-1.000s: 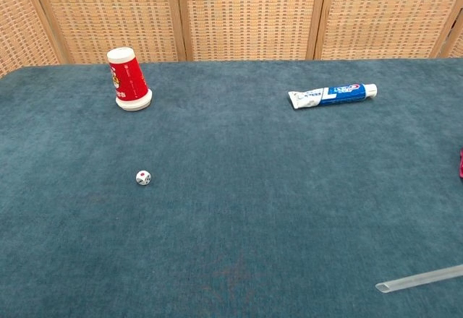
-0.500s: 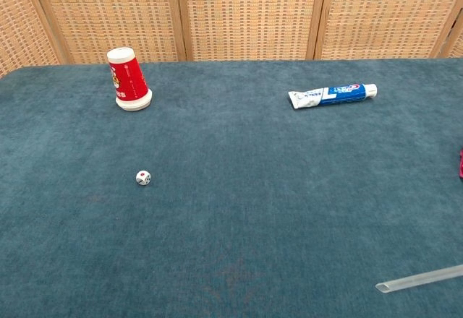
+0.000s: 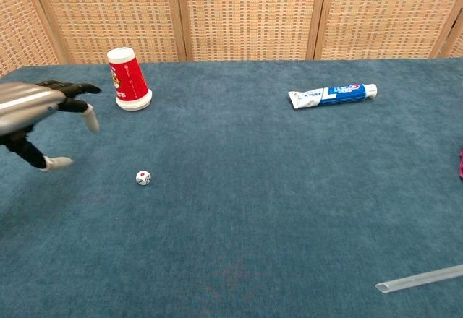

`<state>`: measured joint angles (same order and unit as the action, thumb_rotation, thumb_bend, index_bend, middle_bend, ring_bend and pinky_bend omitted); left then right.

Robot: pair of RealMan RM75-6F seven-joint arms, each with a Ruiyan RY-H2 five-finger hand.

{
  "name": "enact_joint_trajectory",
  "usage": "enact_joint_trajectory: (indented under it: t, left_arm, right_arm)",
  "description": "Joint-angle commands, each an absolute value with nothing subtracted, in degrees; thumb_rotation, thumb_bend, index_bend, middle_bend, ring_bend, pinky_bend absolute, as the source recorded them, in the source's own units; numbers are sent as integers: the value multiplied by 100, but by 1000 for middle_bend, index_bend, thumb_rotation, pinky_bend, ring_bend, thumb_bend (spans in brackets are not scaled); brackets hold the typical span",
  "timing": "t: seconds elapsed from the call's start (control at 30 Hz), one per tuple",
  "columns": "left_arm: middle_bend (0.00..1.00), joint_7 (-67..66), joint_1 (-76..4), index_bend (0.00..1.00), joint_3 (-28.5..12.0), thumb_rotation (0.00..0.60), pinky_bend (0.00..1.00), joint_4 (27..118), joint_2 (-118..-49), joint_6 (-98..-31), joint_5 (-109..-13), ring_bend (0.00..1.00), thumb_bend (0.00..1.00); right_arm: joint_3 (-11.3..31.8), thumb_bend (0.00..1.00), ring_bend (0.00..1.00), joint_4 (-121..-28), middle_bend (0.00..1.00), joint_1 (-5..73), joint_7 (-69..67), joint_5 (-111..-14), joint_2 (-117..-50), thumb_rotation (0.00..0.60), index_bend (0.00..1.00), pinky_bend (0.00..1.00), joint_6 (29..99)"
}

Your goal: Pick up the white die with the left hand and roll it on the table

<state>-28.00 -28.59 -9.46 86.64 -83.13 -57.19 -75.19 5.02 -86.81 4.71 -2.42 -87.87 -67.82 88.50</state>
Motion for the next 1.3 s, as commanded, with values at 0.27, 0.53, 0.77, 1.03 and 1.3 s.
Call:
enact_joint_trajectory:
  t: [0.27,0.53,0.77,1.03,1.3]
  left_arm:
    - [0,-3210,-3398,415,-1020,600,0,8253,-8871,-5269,-7177,0,303]
    - [0,-3454,-3641,414,-950,600,0,8033,-9143,-5054,-6903,0,303]
    - [0,-3636,-3808,438,-909,600,0,7887,-9361,-4980,-6684,0,303]
    - [0,-3784,-3928,447,-849,600,0,7740,-9556,-5030,-6501,0,303]
    - [0,-3775,-4045,508,-802,600,0,7656,-9667,-5053,-6374,0,339]
  right_arm:
    - [587,88,0,-8538,0,458,-515,-8631,-6779,600,53,0,8835]
    - [614,88,0,-8457,0,441,-697,-8591,-6776,600,53,0,8847]
    - [632,88,0,-8387,0,438,-851,-8580,-6772,600,53,0,8849]
    - [645,87,0,-8342,0,439,-969,-8562,-6772,600,53,0,8835]
    - [641,87,0,-8315,0,446,-977,-8575,-6793,600,53,0,8827]
